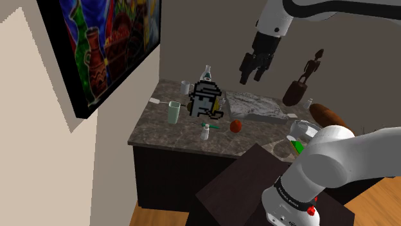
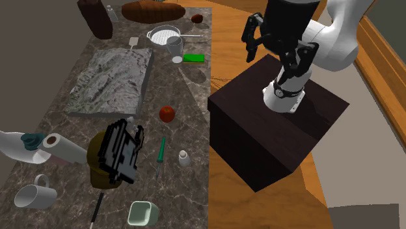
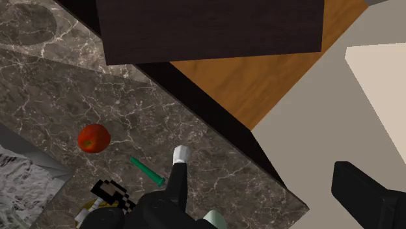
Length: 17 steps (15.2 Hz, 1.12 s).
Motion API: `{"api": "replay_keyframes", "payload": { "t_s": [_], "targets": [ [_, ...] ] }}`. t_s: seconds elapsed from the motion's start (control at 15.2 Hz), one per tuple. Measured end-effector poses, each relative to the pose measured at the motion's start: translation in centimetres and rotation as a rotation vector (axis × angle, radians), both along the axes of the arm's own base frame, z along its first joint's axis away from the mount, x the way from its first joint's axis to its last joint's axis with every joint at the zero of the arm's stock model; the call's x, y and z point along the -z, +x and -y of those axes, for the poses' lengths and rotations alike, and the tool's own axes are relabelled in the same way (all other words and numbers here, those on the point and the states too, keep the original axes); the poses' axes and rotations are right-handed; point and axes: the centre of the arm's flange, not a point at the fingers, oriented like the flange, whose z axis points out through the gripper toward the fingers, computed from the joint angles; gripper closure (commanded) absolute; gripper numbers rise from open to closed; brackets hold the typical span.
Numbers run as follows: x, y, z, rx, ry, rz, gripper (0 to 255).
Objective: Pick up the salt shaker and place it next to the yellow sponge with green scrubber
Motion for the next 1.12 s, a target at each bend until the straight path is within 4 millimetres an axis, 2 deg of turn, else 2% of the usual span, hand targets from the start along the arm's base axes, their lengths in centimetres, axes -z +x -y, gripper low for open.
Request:
{"api": "replay_keyframes", "payload": {
  "t_s": [0.07,0.2,0.73,0.92,1.12],
  "targets": [
    [0.0,0.0,0.0,0.0,0.0,0.0,0],
    [1.3,0.7,0.6,-0.003,0.003,-0.001,0],
    [10.0,5.2,3.5,-0.022,0.019,-0.004,0],
    [13.5,7.1,5.2,-0.029,0.024,-0.004,0],
    [16.7,8.6,5.9,-0.037,0.031,-0.004,0]
  ]
}}
